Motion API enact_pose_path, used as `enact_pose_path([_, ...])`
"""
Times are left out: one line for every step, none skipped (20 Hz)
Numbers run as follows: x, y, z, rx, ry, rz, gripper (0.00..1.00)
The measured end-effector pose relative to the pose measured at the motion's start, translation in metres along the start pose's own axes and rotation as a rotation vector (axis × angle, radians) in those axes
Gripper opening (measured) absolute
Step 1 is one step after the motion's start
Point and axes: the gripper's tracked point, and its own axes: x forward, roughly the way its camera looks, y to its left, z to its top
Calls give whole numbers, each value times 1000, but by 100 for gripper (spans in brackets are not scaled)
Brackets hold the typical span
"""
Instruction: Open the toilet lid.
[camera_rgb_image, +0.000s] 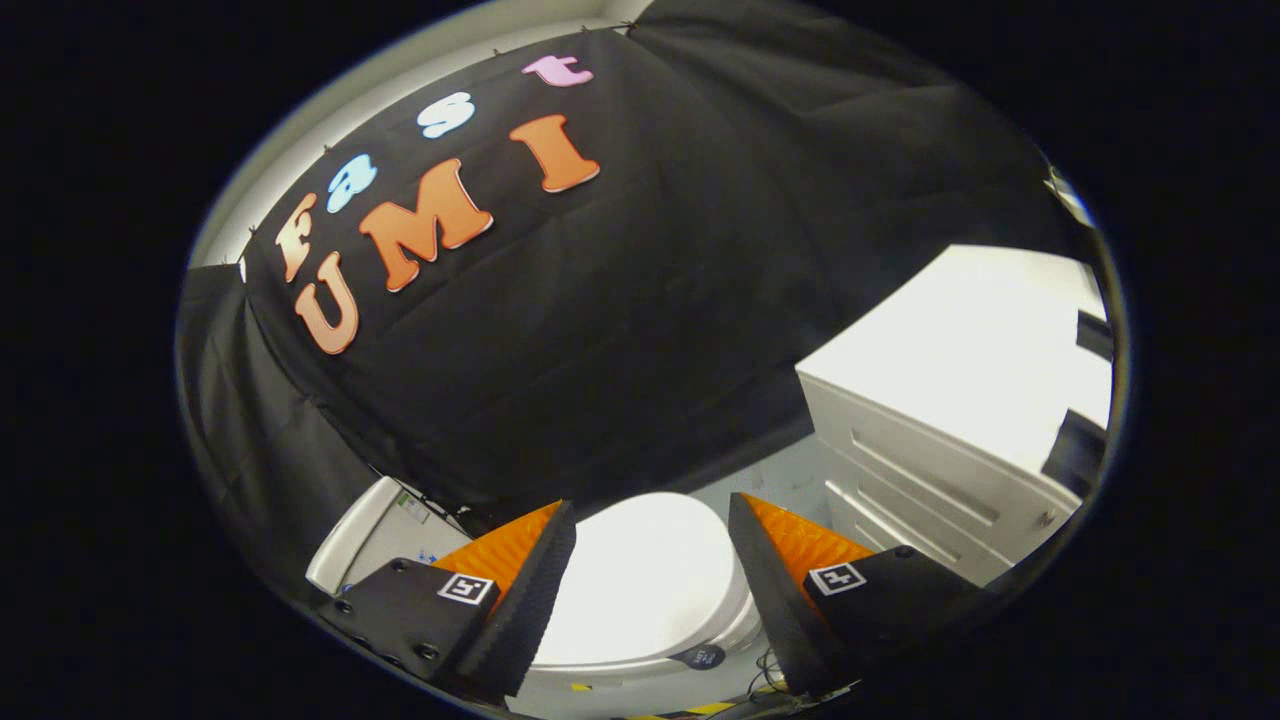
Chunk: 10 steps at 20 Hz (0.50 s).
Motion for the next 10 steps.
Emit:
enact_pose_path([6, -8, -14, 28, 27, -9, 99])
enact_pose_path([13, -16, -26, 60, 45, -15, 99])
enact_pose_path([20, -22, -35, 101, 67, -19, 99])
enact_pose_path([25, -26, -44, 142, 87, -15, 99])
enact_pose_path([29, -29, -54, 174, 115, -11, 99])
enact_pose_path([30, -33, -67, 195, 146, -11, 99])
enact_pose_path([28, -36, -81, 206, 184, -5, 99])
enact_pose_path([29, -38, -93, 217, 215, 4, 98])
enact_pose_path([33, -41, -102, 237, 238, 6, 99])
enact_pose_path([36, -45, -113, 264, 261, 8, 99])
